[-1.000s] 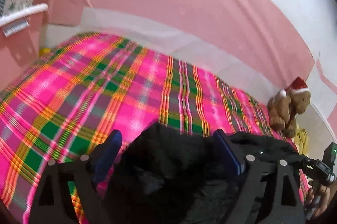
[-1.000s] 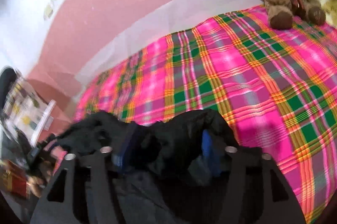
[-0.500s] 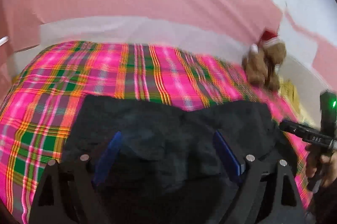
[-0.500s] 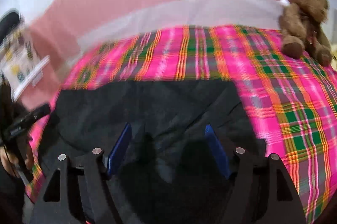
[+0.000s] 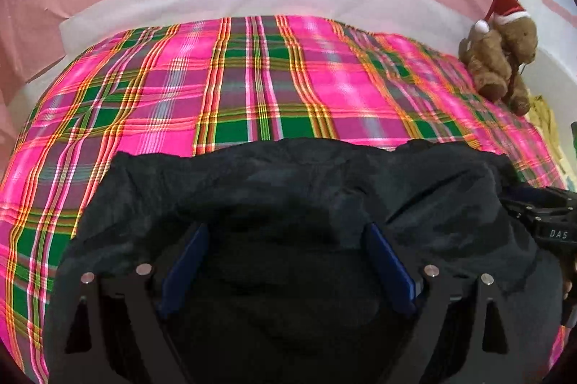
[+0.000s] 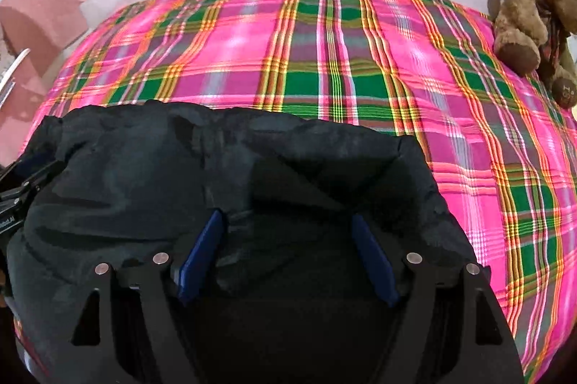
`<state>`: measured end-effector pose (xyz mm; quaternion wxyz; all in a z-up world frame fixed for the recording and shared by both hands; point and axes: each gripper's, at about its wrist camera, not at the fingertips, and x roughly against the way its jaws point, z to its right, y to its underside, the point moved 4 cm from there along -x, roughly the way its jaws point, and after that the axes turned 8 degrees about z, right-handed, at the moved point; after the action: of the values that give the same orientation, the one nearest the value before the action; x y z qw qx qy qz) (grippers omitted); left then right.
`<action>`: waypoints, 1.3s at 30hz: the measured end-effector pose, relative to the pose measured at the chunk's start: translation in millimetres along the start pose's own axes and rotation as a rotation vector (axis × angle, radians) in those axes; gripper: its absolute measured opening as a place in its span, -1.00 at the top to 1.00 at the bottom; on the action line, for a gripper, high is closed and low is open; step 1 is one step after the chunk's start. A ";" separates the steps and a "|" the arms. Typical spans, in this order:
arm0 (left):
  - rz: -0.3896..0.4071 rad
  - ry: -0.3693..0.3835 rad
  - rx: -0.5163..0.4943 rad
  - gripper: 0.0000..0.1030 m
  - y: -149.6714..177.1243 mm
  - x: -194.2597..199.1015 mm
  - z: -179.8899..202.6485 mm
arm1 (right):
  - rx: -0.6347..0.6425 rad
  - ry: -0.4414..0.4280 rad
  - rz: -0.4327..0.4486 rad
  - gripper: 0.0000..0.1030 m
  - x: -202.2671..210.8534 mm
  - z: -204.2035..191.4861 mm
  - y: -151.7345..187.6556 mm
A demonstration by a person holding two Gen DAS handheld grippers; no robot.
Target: Fold large clothes
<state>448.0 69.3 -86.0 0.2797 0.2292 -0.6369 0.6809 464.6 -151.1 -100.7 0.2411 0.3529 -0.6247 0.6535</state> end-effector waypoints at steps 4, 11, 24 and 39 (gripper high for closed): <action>-0.002 -0.008 0.014 -0.80 1.1 -13.0 -2.5 | -0.017 0.006 -0.011 -0.45 -12.0 1.7 -1.3; 0.012 -0.031 0.000 -0.80 3.1 -14.7 -1.5 | -0.012 0.026 -0.002 -0.46 -14.1 -0.2 -1.7; 0.028 -0.030 -0.005 -0.75 -0.3 -5.9 -1.9 | -0.021 0.050 0.052 -0.46 0.2 -2.6 -3.5; 0.021 -0.056 0.083 -0.57 -4.7 6.8 -84.2 | 0.122 -0.010 0.068 -0.21 2.0 -94.1 -20.1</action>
<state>449.9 154.0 -85.1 0.2448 0.2527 -0.6181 0.7030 463.5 -56.4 -83.4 0.1937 0.3489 -0.5966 0.6962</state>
